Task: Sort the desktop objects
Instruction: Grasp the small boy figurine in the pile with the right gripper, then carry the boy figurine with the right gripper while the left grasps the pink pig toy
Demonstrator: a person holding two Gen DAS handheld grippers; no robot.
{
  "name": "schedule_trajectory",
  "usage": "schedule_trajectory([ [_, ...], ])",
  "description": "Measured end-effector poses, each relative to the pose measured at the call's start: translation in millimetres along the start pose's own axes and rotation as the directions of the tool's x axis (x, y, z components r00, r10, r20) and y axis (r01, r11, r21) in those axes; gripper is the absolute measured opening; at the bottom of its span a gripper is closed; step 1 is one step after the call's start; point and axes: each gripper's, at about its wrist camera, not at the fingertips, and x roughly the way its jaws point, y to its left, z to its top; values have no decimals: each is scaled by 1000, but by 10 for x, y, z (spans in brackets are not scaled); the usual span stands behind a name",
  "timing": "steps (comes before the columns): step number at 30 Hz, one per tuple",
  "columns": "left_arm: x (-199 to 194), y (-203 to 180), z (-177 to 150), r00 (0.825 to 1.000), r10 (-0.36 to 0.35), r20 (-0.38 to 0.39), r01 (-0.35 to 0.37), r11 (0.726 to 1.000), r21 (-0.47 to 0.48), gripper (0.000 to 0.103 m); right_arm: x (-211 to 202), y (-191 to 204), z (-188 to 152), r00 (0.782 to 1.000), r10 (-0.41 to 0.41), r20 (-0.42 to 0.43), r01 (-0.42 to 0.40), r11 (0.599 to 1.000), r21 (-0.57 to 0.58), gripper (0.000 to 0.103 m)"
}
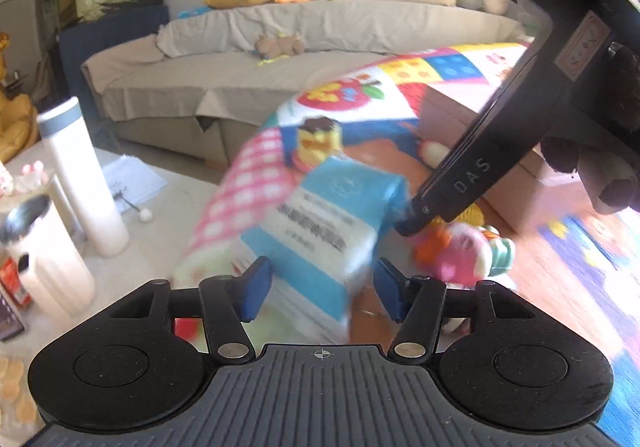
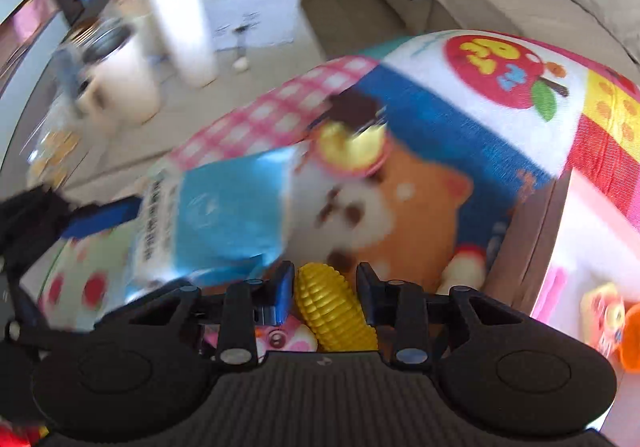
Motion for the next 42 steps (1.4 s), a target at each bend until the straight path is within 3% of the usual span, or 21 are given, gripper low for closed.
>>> schedule_trajectory([
  [6, -285, -398, -272, 993, -108, -40, 107, 994, -26, 60, -493, 229, -720, 998, 23, 61, -18, 997, -81, 33],
  [10, -228, -709, -267, 989, -143, -39, 143, 990, -18, 61, -805, 194, -1165, 973, -135, 188, 159, 980, -121, 32],
  [13, -223, -864, -162, 990, -138, -15, 138, 990, -14, 64, -999, 49, -1416, 947, -199, 252, 223, 972, -71, 33],
  [15, -300, -875, -102, 993, -118, 16, 118, 993, -8, 77, -1126, -83, -1593, 930, -225, 289, 237, 972, -6, 41],
  [17, -387, -819, -66, 996, -84, 33, 84, 996, -5, 83, -1236, -181, -1810, 920, -225, 320, 215, 974, 69, 49],
  [21, -532, -604, -51, 1000, 24, 18, -23, 999, -46, 87, -1262, -229, -2214, 932, -125, 341, 57, 978, 202, 59],
  [25, -623, -418, -62, 996, 84, -12, -85, 986, -147, 91, -1126, -8, -2393, 930, 40, 365, -115, 976, 186, 59],
  [28, -645, -459, -86, 996, 84, -19, -86, 984, -159, 94, -997, 178, -2350, 919, 131, 371, -197, 969, 147, 61],
  [32, -628, -619, -80, 997, 68, -26, -70, 991, -118, 95, -850, 388, -2298, 920, 168, 355, -215, 972, 99, 60],
  [34, -615, -687, -71, 998, 54, -24, -56, 993, -102, 96, -846, 474, -2330, 923, 169, 346, -200, 978, 55, 41],
  [36, -600, -737, -77, 999, 39, -28, -42, 995, -89, 96, -876, 490, -2386, 927, 154, 341, -177, 984, 37, 33],
  [39, -554, -821, -117, 999, 11, -44, -14, 998, -68, 97, -953, 336, -2523, 934, 106, 341, -138, 988, 72, 33],
  [42, -466, -919, -166, 997, -17, -76, 13, 998, -55, 98, -1045, 45, -2652, 941, 3, 338, -59, 986, 156, 33],
])
